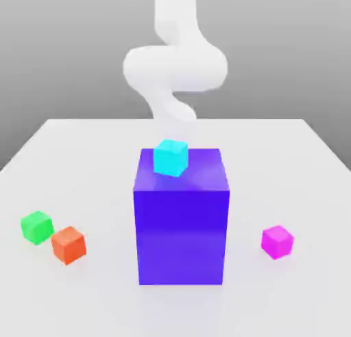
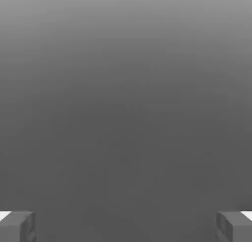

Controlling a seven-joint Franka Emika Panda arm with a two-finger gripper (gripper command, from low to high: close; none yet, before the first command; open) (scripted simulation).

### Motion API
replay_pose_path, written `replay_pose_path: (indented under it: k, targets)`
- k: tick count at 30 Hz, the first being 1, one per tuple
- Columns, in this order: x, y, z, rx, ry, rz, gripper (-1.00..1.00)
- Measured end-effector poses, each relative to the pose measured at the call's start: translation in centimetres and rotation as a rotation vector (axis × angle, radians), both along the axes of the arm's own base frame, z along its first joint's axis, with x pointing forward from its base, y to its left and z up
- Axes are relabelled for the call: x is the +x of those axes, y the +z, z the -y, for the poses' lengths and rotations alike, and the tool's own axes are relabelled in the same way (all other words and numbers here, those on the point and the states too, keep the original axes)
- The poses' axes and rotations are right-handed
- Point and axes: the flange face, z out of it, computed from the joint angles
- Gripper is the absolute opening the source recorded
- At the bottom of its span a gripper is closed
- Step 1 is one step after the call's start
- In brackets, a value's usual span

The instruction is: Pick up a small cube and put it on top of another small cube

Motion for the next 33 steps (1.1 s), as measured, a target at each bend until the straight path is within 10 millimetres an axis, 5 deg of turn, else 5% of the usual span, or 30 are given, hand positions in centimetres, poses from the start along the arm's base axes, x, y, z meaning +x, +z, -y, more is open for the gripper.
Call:
replay_pose_path:
  k: [4,9,13,19,26,27,33]
  targets:
    - [3.6,-9.9,-5.4,0.002,0.092,-0.147,0.00]
    - [3.6,-22.4,-12.1,-0.025,0.199,-0.325,0.00]
    - [0.4,-32.5,-16.6,-0.071,0.282,-0.471,0.00]
    - [-8.3,-45.4,-19.8,-0.180,0.392,-0.672,0.00]
    - [-9.8,-52.3,-19.9,-0.195,0.407,-0.702,0.00]
    - [-9.8,-53.1,-19.9,-0.196,0.407,-0.701,-1.00]
    - [-9.9,-53.5,-19.9,-0.196,0.407,-0.700,-1.00]
